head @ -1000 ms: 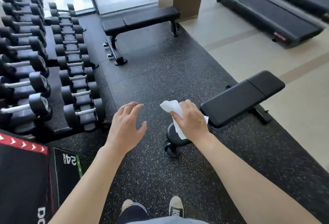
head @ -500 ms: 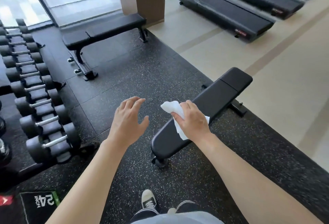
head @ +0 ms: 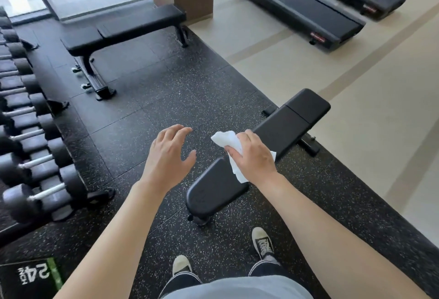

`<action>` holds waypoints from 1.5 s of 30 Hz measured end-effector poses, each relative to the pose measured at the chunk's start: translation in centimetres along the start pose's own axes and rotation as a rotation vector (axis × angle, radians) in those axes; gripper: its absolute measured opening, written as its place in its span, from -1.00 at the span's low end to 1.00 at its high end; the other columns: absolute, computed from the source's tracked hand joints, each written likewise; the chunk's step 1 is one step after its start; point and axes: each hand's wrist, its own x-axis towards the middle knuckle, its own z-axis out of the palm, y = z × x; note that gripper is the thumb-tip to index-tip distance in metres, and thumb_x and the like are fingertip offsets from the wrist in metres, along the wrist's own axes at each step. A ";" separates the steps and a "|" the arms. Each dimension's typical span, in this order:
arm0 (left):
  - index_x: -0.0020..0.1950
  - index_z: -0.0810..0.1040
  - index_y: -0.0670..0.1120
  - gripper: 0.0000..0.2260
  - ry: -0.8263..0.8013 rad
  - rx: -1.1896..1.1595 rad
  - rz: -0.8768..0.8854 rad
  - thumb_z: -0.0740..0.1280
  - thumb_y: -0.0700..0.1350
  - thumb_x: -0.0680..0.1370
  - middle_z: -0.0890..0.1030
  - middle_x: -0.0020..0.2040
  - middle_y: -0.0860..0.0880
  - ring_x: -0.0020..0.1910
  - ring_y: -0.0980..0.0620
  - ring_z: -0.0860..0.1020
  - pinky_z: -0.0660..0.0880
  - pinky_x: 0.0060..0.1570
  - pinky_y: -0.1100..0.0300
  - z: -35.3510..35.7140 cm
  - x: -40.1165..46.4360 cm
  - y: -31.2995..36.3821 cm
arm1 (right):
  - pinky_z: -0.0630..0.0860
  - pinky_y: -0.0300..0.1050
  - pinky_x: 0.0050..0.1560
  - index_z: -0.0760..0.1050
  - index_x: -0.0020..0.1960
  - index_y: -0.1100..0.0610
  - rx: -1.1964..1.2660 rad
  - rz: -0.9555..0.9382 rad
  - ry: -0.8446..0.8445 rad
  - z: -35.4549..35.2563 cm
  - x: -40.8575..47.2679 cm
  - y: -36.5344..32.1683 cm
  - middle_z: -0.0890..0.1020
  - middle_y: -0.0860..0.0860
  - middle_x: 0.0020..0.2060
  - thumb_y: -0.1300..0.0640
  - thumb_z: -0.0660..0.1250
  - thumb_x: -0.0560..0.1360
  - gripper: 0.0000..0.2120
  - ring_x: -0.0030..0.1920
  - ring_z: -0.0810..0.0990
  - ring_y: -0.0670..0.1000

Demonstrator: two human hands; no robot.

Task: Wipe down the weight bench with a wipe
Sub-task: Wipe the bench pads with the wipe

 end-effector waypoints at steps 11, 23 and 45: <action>0.56 0.41 -0.04 -0.46 0.091 0.038 -0.270 0.41 0.04 0.60 0.44 0.51 -0.04 0.50 -0.09 0.36 0.35 0.50 -0.09 6.4 3.0 8.7 | 0.47 -0.03 -0.08 0.49 0.12 0.12 0.087 -0.173 -0.137 -1.0 5.2 12.4 0.48 -0.02 -0.03 -0.21 0.24 0.61 -0.62 -0.01 0.48 0.05; 0.55 0.44 -0.06 -0.46 0.160 0.019 -0.437 0.44 -0.02 0.58 0.46 0.49 -0.05 0.50 -0.09 0.36 0.35 0.50 -0.11 10.0 -3.7 8.2 | 0.47 -0.02 -0.13 0.48 0.06 0.09 0.216 -0.278 -0.283 2.8 2.1 12.3 0.50 -0.05 -0.08 -0.17 0.32 0.59 -0.68 -0.06 0.49 0.03; 0.56 0.42 -0.01 -0.43 0.190 -0.140 -0.569 0.43 0.06 0.57 0.43 0.49 0.06 0.51 0.05 0.31 0.33 0.53 -0.04 42.5 -10.7 -15.7 | 0.50 -0.05 -0.16 0.61 0.14 0.01 0.234 -0.407 -0.198 36.9 -3.1 17.4 0.44 -0.13 -0.17 -0.04 0.47 0.51 -0.76 -0.13 0.48 -0.03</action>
